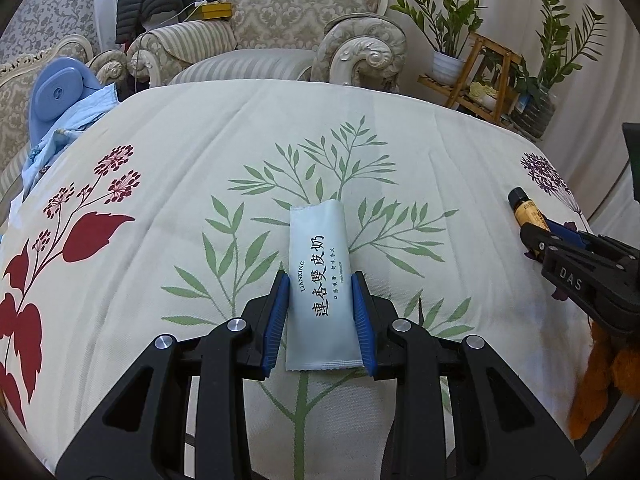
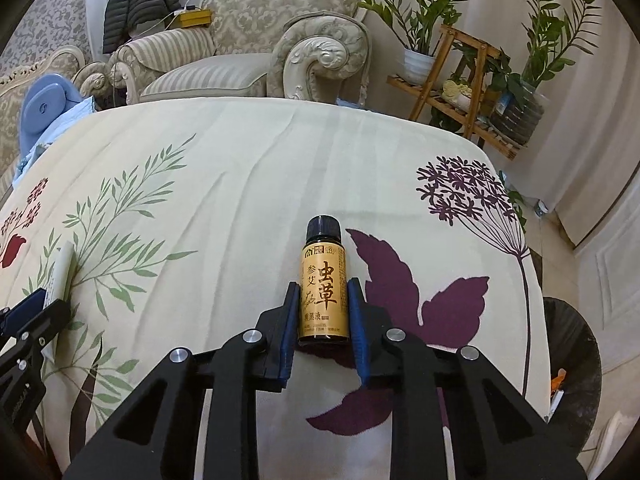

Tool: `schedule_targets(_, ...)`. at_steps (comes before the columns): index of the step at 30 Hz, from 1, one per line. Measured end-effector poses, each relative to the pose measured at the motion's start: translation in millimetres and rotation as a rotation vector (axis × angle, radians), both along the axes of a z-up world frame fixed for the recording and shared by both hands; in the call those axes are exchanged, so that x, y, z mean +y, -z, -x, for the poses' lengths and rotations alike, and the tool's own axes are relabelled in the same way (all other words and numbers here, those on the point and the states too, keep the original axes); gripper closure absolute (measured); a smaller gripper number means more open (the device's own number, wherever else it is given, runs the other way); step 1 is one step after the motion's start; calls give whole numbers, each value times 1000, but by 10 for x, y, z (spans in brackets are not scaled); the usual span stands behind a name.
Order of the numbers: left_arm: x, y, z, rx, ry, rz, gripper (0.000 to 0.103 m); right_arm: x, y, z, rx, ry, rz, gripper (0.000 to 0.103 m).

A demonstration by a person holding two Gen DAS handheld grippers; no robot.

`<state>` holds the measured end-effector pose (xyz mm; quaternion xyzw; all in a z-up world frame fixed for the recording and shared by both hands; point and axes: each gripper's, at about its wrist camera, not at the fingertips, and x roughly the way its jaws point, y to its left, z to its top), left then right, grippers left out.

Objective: Collect trash
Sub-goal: 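Grasp the amber bottle with the right gripper while the left holds the sachet, then carry the sachet and amber bottle over the bin and open both grippers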

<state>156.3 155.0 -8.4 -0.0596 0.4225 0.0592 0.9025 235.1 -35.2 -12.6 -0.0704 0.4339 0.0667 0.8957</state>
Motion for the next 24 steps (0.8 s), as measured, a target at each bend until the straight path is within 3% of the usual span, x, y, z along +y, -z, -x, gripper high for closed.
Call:
schedule_targets(11, -145, -26, 89, -16, -1, -17, 72, -110, -45, 276, -16, -12, -7, 78)
schedule_targets(24, -702, -60, 371, -38, 65, 22, 72, -615, -126, 859, -49, 45, -37, 78)
